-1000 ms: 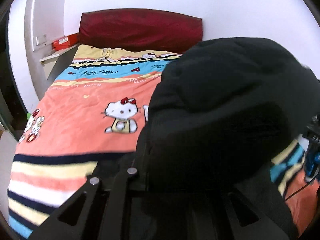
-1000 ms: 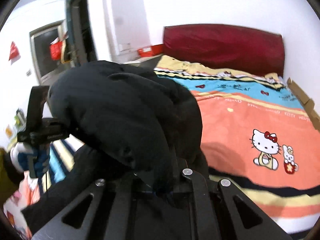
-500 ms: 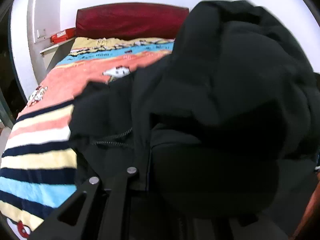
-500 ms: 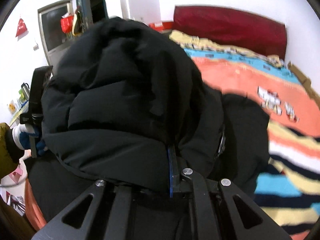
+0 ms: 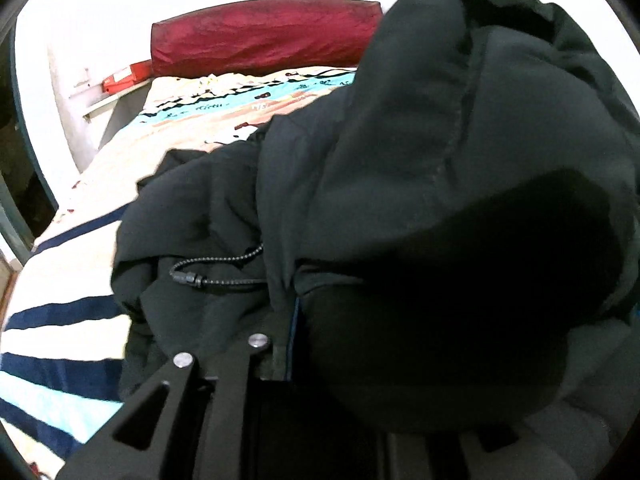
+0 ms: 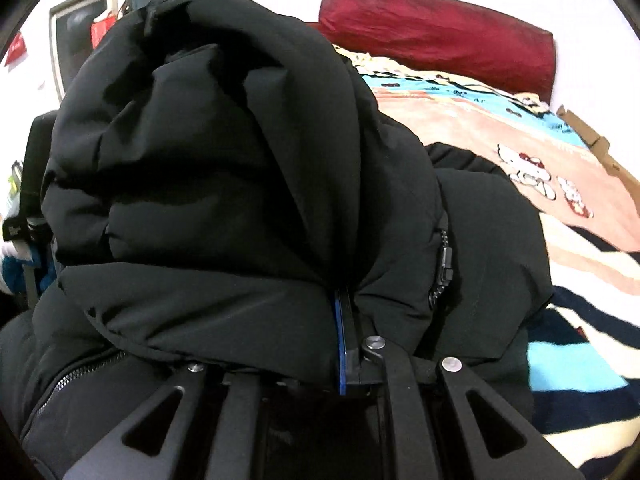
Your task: Fold large clothes
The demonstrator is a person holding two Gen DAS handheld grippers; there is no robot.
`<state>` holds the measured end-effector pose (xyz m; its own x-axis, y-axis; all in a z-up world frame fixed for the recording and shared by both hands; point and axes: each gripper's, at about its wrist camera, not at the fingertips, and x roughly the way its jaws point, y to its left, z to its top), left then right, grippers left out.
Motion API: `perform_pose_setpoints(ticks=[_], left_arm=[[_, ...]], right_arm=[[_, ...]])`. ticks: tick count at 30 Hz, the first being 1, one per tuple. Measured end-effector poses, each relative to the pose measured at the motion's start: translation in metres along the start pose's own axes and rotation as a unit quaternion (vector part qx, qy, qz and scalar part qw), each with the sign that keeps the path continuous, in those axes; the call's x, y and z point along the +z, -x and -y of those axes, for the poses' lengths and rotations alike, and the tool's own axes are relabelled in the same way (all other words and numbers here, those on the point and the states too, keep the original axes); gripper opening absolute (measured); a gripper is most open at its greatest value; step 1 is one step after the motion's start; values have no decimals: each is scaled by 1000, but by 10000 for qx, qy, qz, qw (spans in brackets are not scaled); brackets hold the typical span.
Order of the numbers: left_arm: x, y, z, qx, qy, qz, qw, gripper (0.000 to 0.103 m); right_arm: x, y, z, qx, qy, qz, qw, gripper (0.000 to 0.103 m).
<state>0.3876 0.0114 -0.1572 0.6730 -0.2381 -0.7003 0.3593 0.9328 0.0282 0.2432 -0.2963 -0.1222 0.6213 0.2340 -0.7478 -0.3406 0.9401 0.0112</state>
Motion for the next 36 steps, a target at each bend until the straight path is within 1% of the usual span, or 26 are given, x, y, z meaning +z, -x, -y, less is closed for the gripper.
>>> perform_pose_setpoints(ticks=[1,2,3,4,5,9,10,13,14,18,21,24,28,33,36], left_arm=[[-1,5,2,75,-38,17,10000,20],[-2,12,3,249,-64,56,9997,34],[-2,17,-1,326,-17,101,9994,49],[-6,23,-5,292,78,110,9995,53],[-9,25,-7,271,144,89,9995,55],[-21,37,-16,354,237,-25,9991,56],[-23,42,-16,364,249,-22,9990,56],[-27,55,-17,353,296,-14,9989,56],[-29,60,-16,330,320,-20,9989,56],[-31,71,-19,218,462,-97,9986,56],[-27,89,-23,164,645,-20,9978,56],[-5,110,-29,60,761,232,9968,56],[43,119,-32,-202,902,465,9946,56],[98,106,-28,-422,895,555,9935,56],[128,85,-22,-501,817,488,9942,56]], right_arm=[[1,4,-5,-36,82,-3,10000,14],[2,7,-8,-91,172,1,9998,15],[2,9,-10,-126,234,6,9996,15],[2,13,-12,-174,305,22,9994,17],[0,16,-14,-196,334,39,9992,18],[-3,29,-22,-311,515,115,9981,24],[-3,31,-23,-336,567,130,9977,28],[-9,40,-31,-333,637,159,9973,50],[-11,42,-31,-331,639,168,9973,55],[-20,53,-25,-291,461,128,9984,56],[-23,67,-22,-193,324,122,9992,56],[-13,89,-18,-5,181,187,9997,56],[19,103,-15,12,245,298,9993,56],[83,104,-10,264,94,594,9978,56],[119,90,-6,230,57,647,9976,56]])
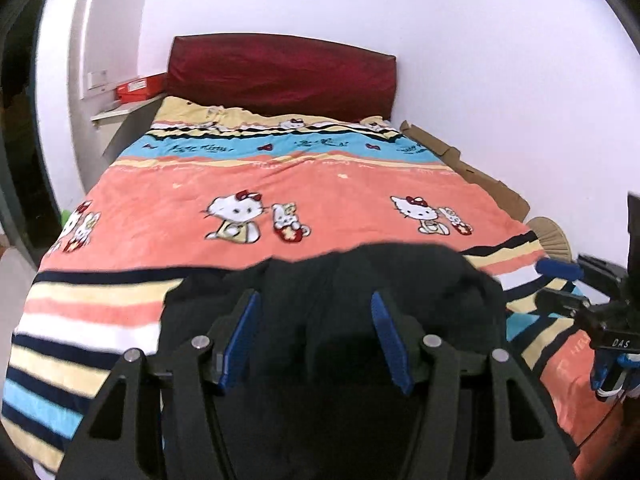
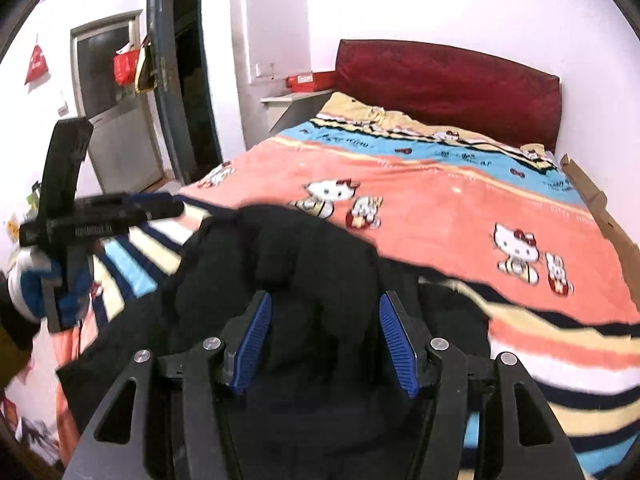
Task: Fold large clothes
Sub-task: 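Lower the folded hem onto the jacket and open both grippers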
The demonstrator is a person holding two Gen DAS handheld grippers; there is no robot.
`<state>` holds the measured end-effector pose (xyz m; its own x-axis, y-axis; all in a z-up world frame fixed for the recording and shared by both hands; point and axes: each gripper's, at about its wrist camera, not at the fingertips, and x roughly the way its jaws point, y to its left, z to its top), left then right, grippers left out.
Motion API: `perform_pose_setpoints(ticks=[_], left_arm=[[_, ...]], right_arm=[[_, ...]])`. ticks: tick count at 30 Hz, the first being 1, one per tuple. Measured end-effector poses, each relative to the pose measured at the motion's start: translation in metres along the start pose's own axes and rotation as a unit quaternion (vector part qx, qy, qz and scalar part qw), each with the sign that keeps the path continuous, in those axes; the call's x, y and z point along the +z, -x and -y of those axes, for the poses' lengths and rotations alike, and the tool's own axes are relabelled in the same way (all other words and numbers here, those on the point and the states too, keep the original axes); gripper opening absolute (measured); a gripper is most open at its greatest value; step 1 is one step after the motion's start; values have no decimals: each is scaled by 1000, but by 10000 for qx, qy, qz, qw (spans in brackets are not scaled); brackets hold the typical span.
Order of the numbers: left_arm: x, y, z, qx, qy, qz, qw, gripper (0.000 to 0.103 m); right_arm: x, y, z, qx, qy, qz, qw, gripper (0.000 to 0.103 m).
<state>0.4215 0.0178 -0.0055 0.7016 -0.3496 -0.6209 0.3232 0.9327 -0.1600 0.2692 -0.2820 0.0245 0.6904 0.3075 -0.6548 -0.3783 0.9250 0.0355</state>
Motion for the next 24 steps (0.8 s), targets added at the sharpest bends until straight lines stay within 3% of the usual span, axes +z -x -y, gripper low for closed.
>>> perform_pose_setpoints(ticks=[3,7,12,15,19,24], left_arm=[[14,-28,8,-14,-161,-124,9998,56],[7,-65,19,-43,-505,-406,9979,56],[-43,-103,25,-30,-839,-878,9926,56],[-70,-115,23,11,-931,-851,9920,56],[-87,-123,21,-42,-772,-750,9942,56],[-88,-132,30,304,-915,-953,9908,56]], right_arm=[[25,-25,5,-27,-20,9,10000,56],[31,-59,9,15,-83,-166,9998,56],[-5,-103,13,35,38,-722,9974,56],[-32,-119,13,7,125,-984,9951,56],[-64,-132,14,-3,104,-1050,9944,57],[-77,-144,17,-156,-30,-1069,9941,57]])
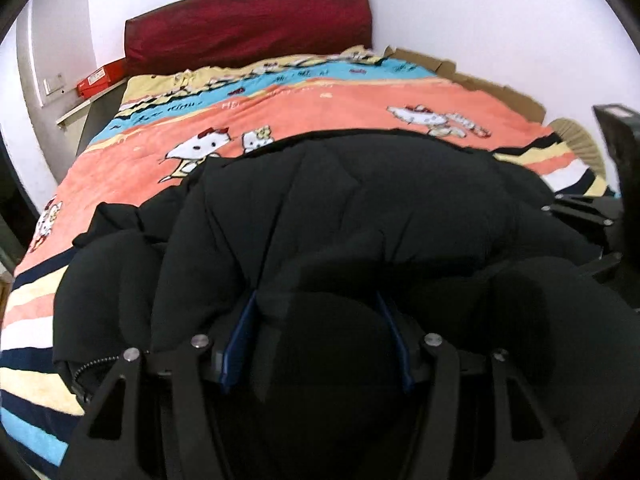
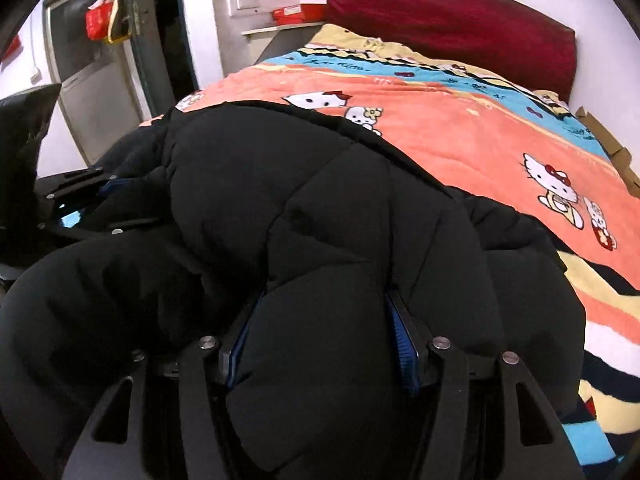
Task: Fold large clothes
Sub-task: 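Lower the folded hem onto the jacket and open both grippers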
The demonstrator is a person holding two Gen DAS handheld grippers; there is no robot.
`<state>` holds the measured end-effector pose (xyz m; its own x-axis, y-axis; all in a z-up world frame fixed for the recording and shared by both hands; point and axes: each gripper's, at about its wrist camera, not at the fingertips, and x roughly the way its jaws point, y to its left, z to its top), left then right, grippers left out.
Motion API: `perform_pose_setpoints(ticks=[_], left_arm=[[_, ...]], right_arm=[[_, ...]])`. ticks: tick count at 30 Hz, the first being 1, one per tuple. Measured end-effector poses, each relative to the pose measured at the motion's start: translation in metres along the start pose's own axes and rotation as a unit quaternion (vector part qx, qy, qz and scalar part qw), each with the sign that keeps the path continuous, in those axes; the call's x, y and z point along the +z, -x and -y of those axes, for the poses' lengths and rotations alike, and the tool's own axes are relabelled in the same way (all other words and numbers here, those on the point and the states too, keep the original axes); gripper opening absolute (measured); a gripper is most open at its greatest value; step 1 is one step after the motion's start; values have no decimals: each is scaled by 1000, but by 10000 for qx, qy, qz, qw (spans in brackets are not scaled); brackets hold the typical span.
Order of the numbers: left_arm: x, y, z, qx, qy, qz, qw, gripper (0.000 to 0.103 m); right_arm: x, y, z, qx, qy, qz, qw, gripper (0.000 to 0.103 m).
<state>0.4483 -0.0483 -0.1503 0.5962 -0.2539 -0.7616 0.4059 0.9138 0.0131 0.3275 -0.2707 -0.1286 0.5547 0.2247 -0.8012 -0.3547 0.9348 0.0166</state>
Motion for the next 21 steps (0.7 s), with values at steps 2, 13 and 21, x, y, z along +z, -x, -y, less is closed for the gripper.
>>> perform_pose_setpoints(ticks=[2,13,21], left_arm=[[6,8,1,34,-30,-134,9999,56],[-34,61,28,-346,-198,-206,9990,56],[-54,41,30,-188,-68,-36,9998,56]], right_arm=[[5,6,-2,-38,1,-191,9998,57],[-28,71,-17,4,10,-259,9997,56],[-53,35,-11,-54,-53,-278,9996,57]])
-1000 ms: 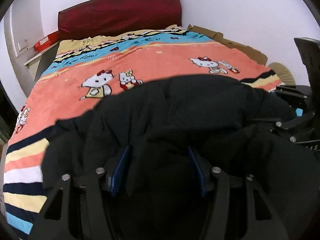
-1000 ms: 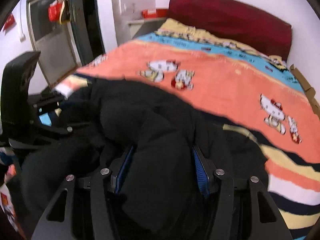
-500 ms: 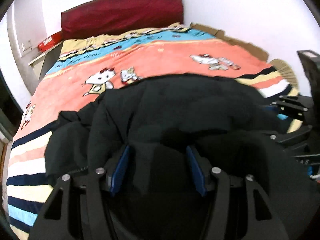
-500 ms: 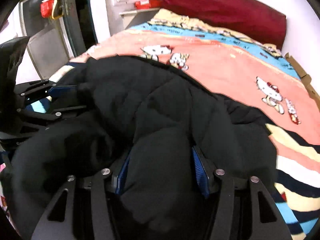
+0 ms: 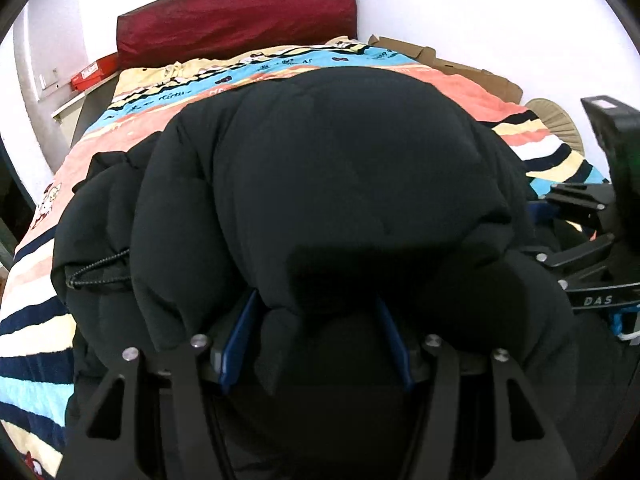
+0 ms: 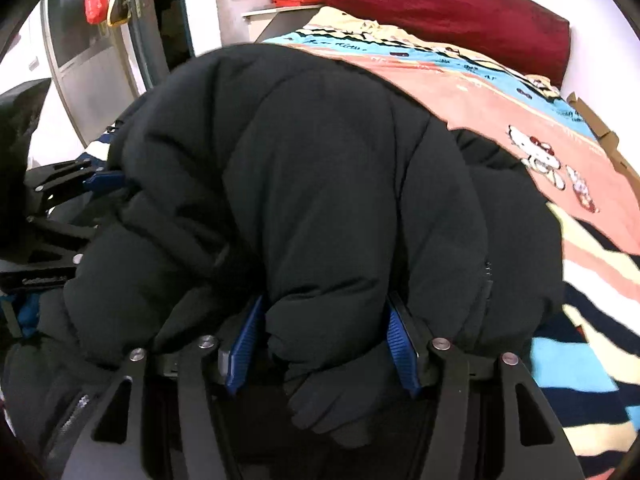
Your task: Fold large clothes
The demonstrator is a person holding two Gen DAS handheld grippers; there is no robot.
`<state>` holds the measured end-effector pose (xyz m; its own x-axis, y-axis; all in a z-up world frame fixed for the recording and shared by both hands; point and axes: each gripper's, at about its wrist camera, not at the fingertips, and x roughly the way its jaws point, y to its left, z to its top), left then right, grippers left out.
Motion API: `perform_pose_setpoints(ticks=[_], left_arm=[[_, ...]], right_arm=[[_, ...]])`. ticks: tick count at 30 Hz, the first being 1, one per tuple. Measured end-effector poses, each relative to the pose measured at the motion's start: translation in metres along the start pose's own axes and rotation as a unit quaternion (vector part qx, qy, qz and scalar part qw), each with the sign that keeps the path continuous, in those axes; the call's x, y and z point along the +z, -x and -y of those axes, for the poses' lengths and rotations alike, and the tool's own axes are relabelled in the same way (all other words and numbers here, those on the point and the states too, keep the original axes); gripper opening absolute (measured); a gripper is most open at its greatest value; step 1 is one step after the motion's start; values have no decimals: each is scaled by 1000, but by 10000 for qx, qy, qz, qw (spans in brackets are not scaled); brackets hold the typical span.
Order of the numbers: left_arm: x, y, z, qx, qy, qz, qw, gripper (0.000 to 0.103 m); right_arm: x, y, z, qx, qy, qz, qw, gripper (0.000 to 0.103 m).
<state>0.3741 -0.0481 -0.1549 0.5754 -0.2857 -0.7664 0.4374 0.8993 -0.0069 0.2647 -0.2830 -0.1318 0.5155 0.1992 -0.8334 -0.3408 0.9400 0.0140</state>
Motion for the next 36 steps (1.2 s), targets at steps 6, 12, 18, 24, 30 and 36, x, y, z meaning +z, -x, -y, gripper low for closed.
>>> perform_pose_setpoints(ticks=[6,12,18,24,30,36], left_arm=[[-2,11,6,286,29,71,9996,57],[-8,39,11,512,89,177,9985,57],[-13,38,18,691,62,108,9975,58],[-17,64,23,723,154,142,9972,59],[-36,114,14,735,337,283,9963,62],[-75,166,-16,895,664,331,9932,64]], right_arm=[[2,1,-4,-164,37,-45,9998,58],[-1,41,-9,-86,-153,281,9994,61],[-18,33,-12,-110,-256,155,9995,65],[-15,49,-13,-167,-352,145,9991,65],[-45,103,-8,-262,-609,256,9975,66],[-101,167,8,-594,-990,302,9929,72]])
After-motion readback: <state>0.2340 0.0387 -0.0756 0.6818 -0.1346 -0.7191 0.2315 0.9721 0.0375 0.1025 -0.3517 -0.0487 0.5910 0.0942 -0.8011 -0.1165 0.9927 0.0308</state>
